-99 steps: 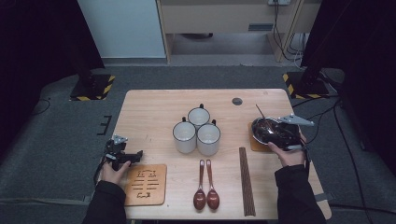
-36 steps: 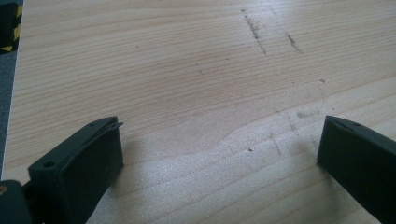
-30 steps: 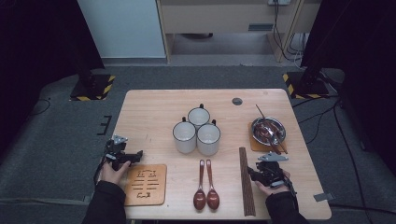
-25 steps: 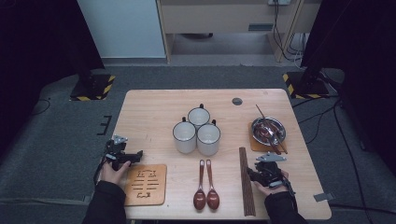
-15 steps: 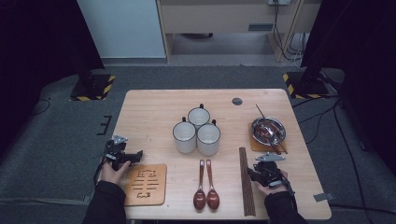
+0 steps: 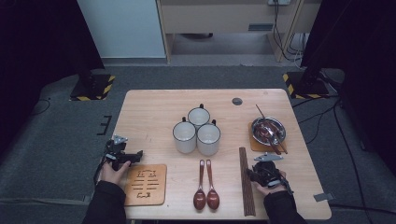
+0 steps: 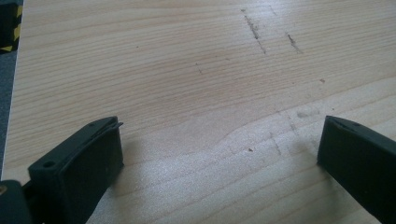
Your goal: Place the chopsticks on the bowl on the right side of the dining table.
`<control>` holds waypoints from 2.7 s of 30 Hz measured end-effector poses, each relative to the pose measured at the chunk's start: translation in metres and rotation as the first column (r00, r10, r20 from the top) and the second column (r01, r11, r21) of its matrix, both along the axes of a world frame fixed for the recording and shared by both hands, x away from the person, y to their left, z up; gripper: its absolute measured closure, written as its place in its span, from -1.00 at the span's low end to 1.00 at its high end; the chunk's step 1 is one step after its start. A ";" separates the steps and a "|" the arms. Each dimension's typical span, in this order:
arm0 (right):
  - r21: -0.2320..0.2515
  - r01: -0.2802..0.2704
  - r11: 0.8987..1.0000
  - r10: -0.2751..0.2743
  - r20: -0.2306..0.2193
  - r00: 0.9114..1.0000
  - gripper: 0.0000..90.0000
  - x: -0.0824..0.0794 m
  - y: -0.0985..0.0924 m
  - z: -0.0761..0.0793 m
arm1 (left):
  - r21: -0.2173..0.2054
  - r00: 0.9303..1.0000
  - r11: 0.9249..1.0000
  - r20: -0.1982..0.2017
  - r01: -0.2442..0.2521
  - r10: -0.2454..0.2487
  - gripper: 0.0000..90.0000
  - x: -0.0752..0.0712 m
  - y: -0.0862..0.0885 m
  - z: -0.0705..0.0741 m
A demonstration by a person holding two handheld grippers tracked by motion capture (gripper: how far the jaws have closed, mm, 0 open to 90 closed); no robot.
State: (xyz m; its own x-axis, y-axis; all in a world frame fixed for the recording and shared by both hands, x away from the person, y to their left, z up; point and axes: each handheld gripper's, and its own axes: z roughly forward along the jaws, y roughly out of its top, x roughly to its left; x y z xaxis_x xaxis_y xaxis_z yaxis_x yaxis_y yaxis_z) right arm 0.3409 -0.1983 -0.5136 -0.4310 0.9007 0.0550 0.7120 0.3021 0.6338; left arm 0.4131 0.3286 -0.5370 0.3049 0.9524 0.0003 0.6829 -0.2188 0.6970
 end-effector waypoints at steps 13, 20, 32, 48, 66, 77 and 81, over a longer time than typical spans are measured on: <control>0.000 -0.005 1.000 0.005 -0.007 1.000 0.59 0.001 0.000 -0.002 | 0.000 1.000 1.000 0.000 0.000 0.000 -1.00 0.000 0.000 0.000; -0.005 -0.015 1.000 0.015 -0.016 1.000 0.70 0.001 0.001 -0.003 | 0.000 1.000 1.000 0.000 0.000 0.000 -1.00 0.000 0.000 0.000; -0.012 -0.021 1.000 0.021 -0.017 1.000 0.81 0.001 -0.002 -0.002 | 0.000 1.000 1.000 0.000 0.000 0.000 -1.00 0.000 0.000 0.000; -0.034 0.011 0.999 -0.011 -0.012 1.000 0.87 0.004 -0.012 -0.002 | 0.000 1.000 1.000 0.000 0.000 0.000 -1.00 0.000 0.000 0.000; -0.037 0.049 0.998 -0.049 -0.015 0.999 0.89 0.005 -0.030 -0.003 | 0.000 1.000 1.000 0.000 0.001 -0.001 -1.00 0.000 0.000 0.000; -0.022 0.049 0.999 -0.050 -0.007 0.999 0.80 0.006 -0.037 -0.002 | 0.000 1.000 1.000 0.000 0.001 -0.001 -1.00 0.000 0.000 0.000; -0.022 0.055 0.998 -0.055 0.000 0.998 0.71 0.004 -0.038 -0.001 | 0.000 1.000 1.000 0.000 0.001 -0.001 -1.00 0.000 0.000 0.000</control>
State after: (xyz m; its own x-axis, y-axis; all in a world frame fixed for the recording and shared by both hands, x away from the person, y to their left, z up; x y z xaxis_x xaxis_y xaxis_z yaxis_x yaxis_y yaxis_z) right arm 0.3451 -0.2363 -0.5146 -0.3804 0.9242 0.0354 0.7284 0.2758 0.6273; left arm 0.4133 0.3287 -0.5370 0.3054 0.9522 0.0003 0.6827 -0.2191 0.6971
